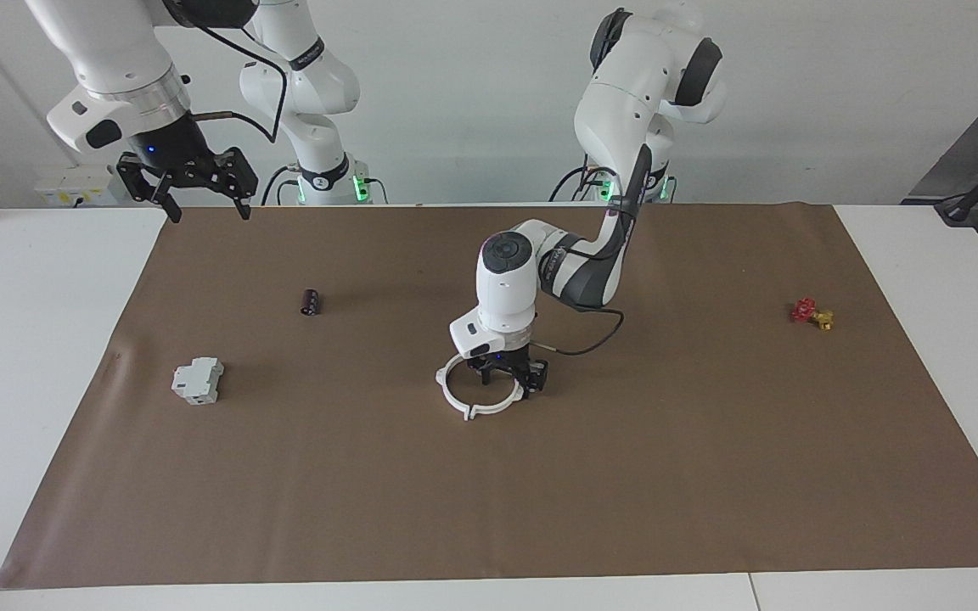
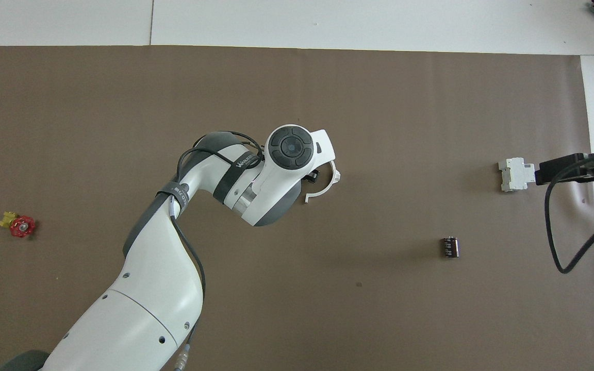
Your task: Assemble drain pipe with both arms
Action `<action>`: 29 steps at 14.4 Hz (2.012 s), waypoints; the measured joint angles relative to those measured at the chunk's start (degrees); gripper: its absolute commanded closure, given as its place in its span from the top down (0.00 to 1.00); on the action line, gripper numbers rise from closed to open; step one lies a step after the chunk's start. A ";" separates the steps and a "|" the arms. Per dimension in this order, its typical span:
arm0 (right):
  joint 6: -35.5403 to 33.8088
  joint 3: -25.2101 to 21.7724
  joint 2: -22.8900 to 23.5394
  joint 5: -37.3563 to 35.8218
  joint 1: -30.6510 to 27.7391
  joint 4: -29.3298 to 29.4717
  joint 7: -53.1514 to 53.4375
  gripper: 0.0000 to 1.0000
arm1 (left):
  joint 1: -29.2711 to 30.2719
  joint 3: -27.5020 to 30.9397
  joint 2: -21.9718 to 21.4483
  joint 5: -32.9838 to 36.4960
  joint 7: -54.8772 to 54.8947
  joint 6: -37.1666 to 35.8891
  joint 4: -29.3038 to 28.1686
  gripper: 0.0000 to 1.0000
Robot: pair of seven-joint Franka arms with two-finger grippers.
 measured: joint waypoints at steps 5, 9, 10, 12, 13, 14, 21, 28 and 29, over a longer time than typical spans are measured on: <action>0.00 0.00 0.00 0.00 0.00 0.00 0.00 1.00 | -0.04 0.00 0.00 -1.43 -1.31 0.03 0.00 0.93; 0.00 0.00 0.00 0.00 0.00 -0.01 0.00 1.00 | -0.25 -0.08 -0.01 -2.85 -2.96 0.66 0.00 0.92; 0.00 0.00 0.00 0.00 0.00 -0.03 0.00 1.00 | -0.28 -0.08 -0.01 -2.91 -3.29 0.73 0.00 0.92; 0.00 0.00 0.01 0.00 0.00 -0.05 0.00 1.00 | -0.33 -0.08 -0.01 -2.94 -3.80 0.85 -0.01 0.92; 0.00 0.00 0.01 0.00 0.00 -0.06 0.00 1.00 | -0.36 -0.08 -0.01 -2.94 -3.90 0.88 -0.01 0.92; 0.00 0.00 0.01 0.00 0.00 -0.06 0.00 1.00 | -0.39 -0.08 -0.01 -2.95 -3.99 0.90 -0.02 0.92; 0.00 0.00 0.03 0.00 0.00 -0.08 0.00 1.00 | -1.10 -0.14 -0.01 -2.96 -4.61 0.90 -0.06 0.93; 0.00 0.00 0.03 0.00 0.00 -0.09 0.00 1.00 | -0.85 0.53 -0.69 -2.96 -4.62 0.62 0.07 1.00; 0.00 0.00 0.03 0.00 0.00 -0.09 0.00 1.00 | -0.54 0.80 -1.40 -2.96 -4.58 -0.04 0.11 1.00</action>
